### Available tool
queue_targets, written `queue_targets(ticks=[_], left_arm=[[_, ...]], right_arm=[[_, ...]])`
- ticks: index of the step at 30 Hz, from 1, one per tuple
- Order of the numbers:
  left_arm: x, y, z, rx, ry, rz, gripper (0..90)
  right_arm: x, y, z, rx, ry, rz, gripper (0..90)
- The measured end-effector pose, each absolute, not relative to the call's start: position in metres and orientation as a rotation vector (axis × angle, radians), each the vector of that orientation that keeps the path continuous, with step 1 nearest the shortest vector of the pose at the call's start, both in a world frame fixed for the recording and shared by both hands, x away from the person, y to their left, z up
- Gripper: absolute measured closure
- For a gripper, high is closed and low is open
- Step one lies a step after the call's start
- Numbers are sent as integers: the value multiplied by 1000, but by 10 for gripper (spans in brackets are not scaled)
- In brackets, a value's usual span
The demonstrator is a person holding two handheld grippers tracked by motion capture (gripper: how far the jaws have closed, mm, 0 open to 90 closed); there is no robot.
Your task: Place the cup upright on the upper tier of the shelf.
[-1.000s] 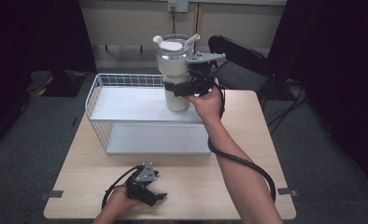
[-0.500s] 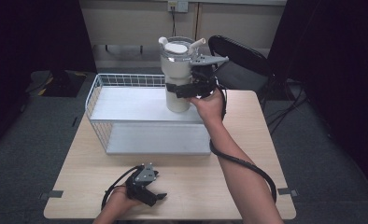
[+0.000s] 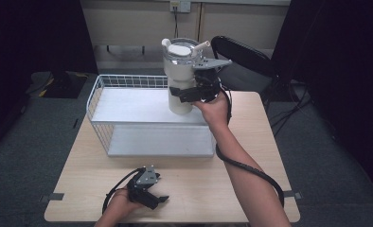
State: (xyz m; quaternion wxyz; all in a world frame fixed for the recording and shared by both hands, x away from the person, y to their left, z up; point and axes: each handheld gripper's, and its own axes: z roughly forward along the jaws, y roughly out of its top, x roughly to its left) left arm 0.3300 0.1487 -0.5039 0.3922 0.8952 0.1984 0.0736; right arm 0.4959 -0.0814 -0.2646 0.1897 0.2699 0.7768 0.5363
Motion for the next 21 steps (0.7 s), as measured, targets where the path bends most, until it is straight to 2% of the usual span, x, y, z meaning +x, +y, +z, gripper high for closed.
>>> queue_targets(ticks=[9,21], left_arm=[[330,149,-504,2273,501,194,125],[330,149,-504,2274,500,195,124]], right_arm=[[485,-97,-273,796,2205,1507,85],[464,-113,-268,741,2231,1523,85]])
